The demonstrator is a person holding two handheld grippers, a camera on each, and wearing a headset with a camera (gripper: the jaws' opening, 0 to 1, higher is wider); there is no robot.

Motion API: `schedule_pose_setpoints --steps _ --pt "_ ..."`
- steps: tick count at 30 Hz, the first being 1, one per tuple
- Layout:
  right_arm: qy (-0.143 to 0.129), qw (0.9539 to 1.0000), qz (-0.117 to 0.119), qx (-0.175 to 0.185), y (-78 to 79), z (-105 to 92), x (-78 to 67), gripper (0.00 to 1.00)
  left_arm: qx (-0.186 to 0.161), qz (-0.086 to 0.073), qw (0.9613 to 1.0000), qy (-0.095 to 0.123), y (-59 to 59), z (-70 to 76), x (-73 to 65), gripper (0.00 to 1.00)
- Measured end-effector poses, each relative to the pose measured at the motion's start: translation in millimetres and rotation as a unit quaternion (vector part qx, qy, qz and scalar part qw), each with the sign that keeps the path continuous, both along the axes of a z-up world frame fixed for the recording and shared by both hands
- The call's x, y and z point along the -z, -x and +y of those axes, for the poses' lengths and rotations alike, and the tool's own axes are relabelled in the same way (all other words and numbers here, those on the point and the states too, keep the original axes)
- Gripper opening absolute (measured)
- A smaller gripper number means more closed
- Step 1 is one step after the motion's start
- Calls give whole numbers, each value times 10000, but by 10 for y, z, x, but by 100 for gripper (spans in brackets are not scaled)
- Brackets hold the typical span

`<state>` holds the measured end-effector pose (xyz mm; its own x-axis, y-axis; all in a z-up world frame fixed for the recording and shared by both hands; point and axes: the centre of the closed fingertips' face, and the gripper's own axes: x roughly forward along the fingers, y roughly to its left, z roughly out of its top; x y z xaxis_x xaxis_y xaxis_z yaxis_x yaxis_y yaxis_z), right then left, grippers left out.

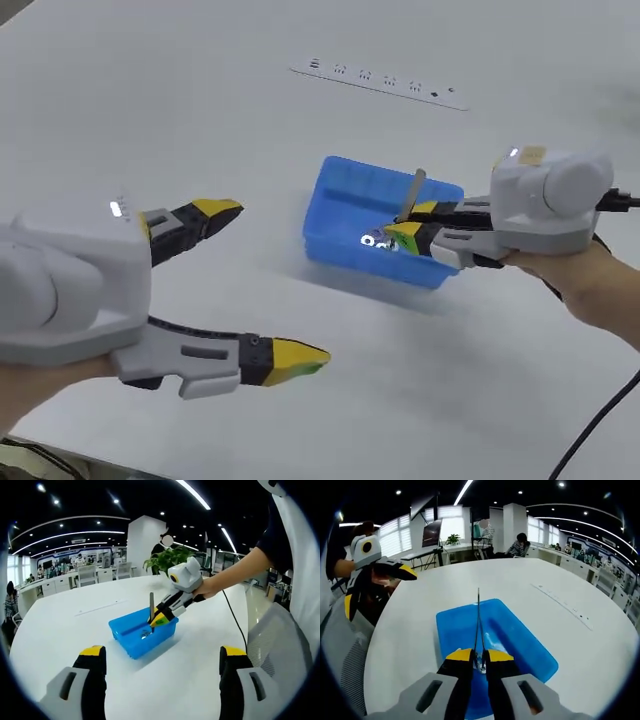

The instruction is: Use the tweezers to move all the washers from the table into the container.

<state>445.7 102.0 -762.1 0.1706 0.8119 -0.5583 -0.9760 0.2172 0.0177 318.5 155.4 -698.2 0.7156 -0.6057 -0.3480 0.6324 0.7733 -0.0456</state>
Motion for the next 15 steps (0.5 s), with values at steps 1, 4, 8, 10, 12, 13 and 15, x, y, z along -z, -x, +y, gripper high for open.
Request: schedule_pose_setpoints --steps 1,4,8,10,12,13,15 --pt "-6 10000 -8 7 -5 -6 -5 10 -1 1 10000 -7 -2 1 1 99" --pt "-43 9999 -153 1 -22 -20 -57 8 3 12 10000 -25 -3 -1 8 99" --pt "-33 9990 -439 17 -67 -35 -160 8 -10 25 10000 -26 -3 3 19 99" --pt "-41 9985 -546 46 -85 -43 -221 7 -10 40 10000 -26 -5 1 28 98" --pt "-94 9981 -614 41 -81 -37 -289 7 -1 40 10000 -26 -15 -5 23 97" --pt "-113 9980 -628 38 -72 -32 -315 7 11 27 10000 -30 -28 -10 8 97" --pt "-163 9975 -685 -1 -31 -10 -383 7 33 -10 10000 -19 -65 -19 -36 96"
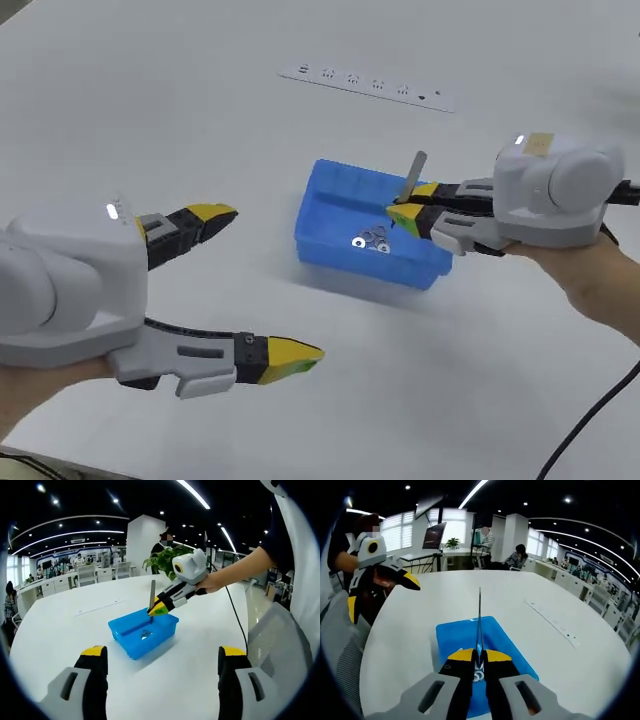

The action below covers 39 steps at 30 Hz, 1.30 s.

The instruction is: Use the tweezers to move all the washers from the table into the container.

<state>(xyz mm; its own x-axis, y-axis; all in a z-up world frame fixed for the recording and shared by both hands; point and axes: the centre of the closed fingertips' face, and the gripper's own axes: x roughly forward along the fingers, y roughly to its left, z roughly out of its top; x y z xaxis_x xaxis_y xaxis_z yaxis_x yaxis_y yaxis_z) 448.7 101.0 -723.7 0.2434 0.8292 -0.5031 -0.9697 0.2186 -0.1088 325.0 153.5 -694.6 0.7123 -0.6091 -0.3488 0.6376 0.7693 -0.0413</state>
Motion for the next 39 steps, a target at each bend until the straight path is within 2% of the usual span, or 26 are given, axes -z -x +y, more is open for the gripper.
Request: schedule_pose_setpoints --steps 3,6,8,11,14,15,18,20,22,24,26,28,29,31,33,34,35,36,39 --pt "-18 9999 -109 -123 96 41 -95 7 44 -92 9999 16 -76 -14 -88 95" --pt "-119 9993 -206 -284 222 102 -240 7 159 -249 9995 -106 -168 -34 -189 93" --pt "-104 9986 -340 -385 271 122 -297 7 377 -349 9984 -250 -205 -72 -250 85" --pt "-49 9975 -452 -534 375 140 -347 7 601 -428 9968 -291 -247 -146 -343 76" --pt "-21 9967 -483 -656 494 138 -370 8 812 -559 9946 -330 -290 -237 -467 75" --pt "78 9955 -566 -758 547 125 -358 8 859 -589 9940 -335 -298 -261 -498 74" --pt "238 9931 -643 -951 686 98 -326 8 1081 -675 9911 -384 -311 -357 -590 67" --pt "329 9912 -698 -1079 773 76 -309 8 1315 -731 9872 -534 -291 -441 -626 60" --pt "359 9906 -682 -1132 824 58 -302 8 1532 -676 9844 -548 -247 -535 -649 56" --pt "397 9896 -697 -1194 869 42 -299 8 1745 -616 9820 -392 -193 -644 -700 54" --pt "416 9889 -706 -1241 910 32 -307 8 1829 -656 9797 -488 -185 -690 -708 50" --pt "435 9879 -710 -1311 962 24 -316 8 1949 -728 9752 -755 -175 -723 -688 42" --pt "443 9875 -706 -1336 982 20 -318 8 1954 -697 9757 -709 -169 -744 -700 38" --pt "465 9866 -725 -1387 1019 10 -322 8 2084 -664 9741 -573 -135 -803 -732 30" --pt "487 9857 -720 -1444 1047 -3 -318 8 2161 -654 9714 -740 -124 -837 -694 28" --pt "508 9853 -725 -1460 1060 -9 -316 8 2208 -609 9685 -976 -118 -822 -635 28" --pt "524 9850 -719 -1477 1068 -15 -313 8 2265 -607 9664 -1050 -106 -821 -612 27" --pt "549 9845 -722 -1503 1084 -24 -309 8 2317 -617 9648 -1080 -85 -831 -602 24" --pt "593 9834 -724 -1557 1115 -42 -302 8 2377 -621 9634 -1070 -46 -824 -612 16"
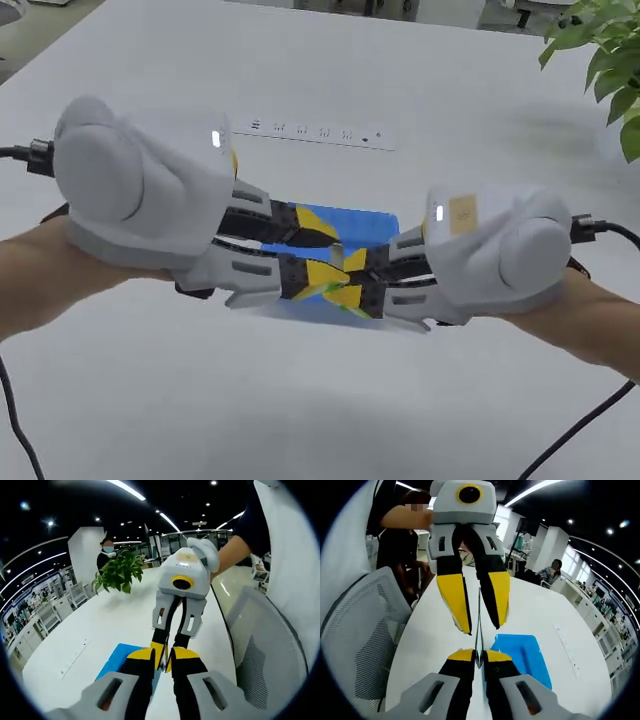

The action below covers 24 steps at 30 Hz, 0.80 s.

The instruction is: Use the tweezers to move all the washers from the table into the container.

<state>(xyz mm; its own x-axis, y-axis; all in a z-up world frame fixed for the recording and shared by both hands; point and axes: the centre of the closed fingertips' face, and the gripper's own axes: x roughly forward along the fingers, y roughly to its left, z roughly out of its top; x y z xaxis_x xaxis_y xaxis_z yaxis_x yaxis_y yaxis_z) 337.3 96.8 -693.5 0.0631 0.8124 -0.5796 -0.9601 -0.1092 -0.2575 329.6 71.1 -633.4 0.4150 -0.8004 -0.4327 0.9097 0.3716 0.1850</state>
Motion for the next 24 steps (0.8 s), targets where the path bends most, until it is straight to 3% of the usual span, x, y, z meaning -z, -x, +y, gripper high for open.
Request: schedule_pose_setpoints --steps 5,7,15,20,24 --pt "68 10000 22 -63 47 -8 17 8 104 20 9999 -2 59 -26 -11 8" --pt "132 9999 -24 -99 53 -17 29 8 240 -205 9993 -180 84 -11 10 7" --pt "145 9996 -26 -222 142 -56 11 8 365 -300 9987 -212 195 122 58 6" --pt "115 9996 -60 -267 165 -54 -34 8 359 -300 9988 -165 217 191 64 6" --pt "122 9994 -88 -305 181 -63 -55 8 324 -213 9992 -124 225 216 82 6"
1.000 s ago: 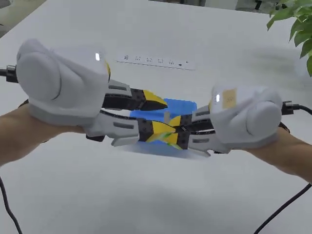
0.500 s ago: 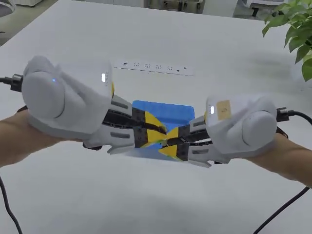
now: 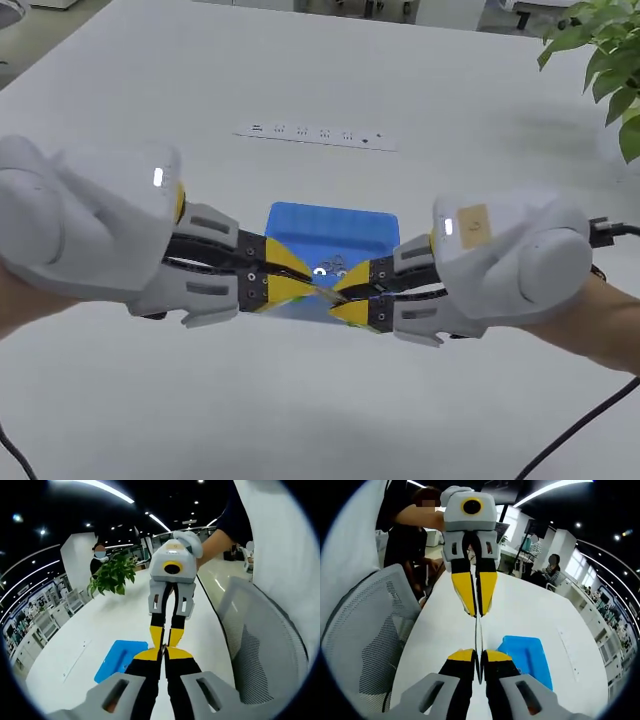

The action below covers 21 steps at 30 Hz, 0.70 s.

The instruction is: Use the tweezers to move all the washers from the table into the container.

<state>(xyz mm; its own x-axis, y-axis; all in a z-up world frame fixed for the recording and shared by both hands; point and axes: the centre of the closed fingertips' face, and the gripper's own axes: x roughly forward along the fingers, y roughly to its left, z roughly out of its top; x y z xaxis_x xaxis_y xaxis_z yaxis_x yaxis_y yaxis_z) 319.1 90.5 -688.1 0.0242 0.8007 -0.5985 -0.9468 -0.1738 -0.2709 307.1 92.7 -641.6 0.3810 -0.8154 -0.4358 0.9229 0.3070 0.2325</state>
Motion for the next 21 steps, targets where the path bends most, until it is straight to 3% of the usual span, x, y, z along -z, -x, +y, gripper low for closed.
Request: schedule_pose_setpoints --steps 4,9,11,21 --pt "18 10000 -34 -21 7 -14 -11 8 -23 47 10000 -48 0 7 51 7" --pt "15 10000 -32 -61 46 -25 -21 8 30 90 9996 -265 10 9 143 8" --pt "-44 10000 -4 -75 63 -18 -49 8 86 29 9977 -668 7 58 249 8" --pt "-79 9999 -29 -92 67 11 -83 8 6 24 9973 -728 -34 77 365 7"
